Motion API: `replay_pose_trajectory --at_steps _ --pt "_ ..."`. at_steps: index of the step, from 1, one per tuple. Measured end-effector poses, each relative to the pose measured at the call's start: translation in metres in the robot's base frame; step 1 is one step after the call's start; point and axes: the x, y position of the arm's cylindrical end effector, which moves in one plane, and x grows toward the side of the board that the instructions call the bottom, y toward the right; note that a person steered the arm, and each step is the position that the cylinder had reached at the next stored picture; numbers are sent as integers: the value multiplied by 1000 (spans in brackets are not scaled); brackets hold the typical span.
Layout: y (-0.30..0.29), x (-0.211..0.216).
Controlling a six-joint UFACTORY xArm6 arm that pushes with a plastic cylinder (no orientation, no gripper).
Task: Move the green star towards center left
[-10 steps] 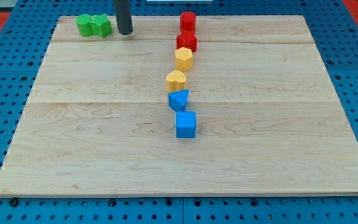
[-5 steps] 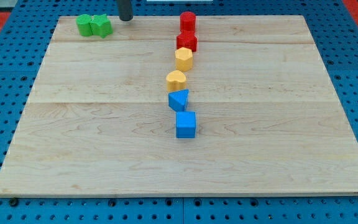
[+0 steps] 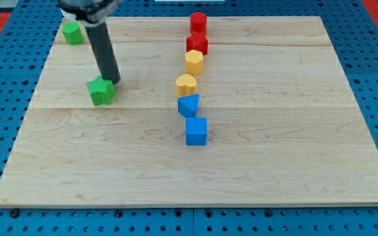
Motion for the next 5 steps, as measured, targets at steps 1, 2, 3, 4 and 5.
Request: replay_pose_trajectory --at_steps 1,2,3,4,5 --pt "14 23" --pt "-49 -16" --pt "-41 10" --pt "-36 51" --pt "-36 51"
